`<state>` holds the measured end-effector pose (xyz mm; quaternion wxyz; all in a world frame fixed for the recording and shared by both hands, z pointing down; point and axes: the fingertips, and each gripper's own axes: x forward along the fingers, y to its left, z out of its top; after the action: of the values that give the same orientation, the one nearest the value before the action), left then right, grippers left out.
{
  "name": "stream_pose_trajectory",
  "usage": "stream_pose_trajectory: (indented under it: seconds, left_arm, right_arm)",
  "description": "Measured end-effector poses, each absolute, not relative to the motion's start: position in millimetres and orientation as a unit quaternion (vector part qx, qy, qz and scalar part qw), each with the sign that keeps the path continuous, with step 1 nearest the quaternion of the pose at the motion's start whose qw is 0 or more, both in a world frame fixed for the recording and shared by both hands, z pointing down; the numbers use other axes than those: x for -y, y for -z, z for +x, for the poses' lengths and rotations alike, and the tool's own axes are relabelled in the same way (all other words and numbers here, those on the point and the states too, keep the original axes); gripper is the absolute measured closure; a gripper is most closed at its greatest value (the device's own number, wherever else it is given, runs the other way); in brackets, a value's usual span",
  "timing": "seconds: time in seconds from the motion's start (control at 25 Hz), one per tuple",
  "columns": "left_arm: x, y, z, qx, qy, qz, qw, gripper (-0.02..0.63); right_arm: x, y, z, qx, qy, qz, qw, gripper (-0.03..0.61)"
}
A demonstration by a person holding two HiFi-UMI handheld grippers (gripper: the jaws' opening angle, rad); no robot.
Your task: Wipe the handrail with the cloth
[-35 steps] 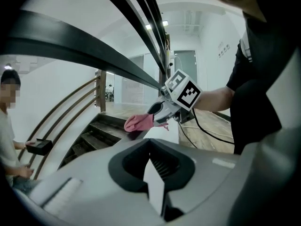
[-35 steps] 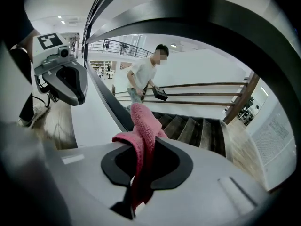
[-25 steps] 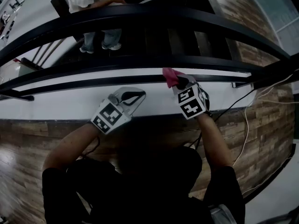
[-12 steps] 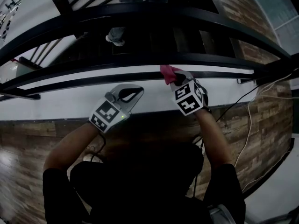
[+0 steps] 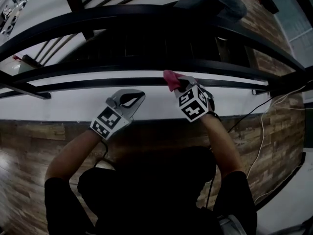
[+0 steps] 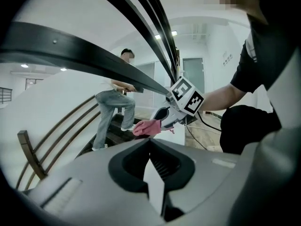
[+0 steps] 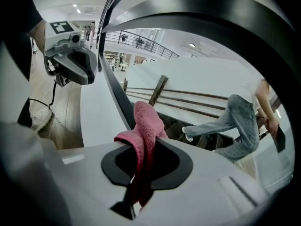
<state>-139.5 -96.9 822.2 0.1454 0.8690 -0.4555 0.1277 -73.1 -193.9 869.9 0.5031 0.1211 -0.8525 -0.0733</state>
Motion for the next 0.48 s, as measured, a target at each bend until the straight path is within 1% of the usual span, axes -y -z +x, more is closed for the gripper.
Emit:
stream_pose_trajectory:
  seconds: [0.48]
  left_arm:
    - [64.6,-821.1,-200.4,0.495,-0.115,0.849,0.147,0.614]
  right_arm:
    - [162.4,-870.5,-140.7,0.846,0.112,0.075,0.516,0.535]
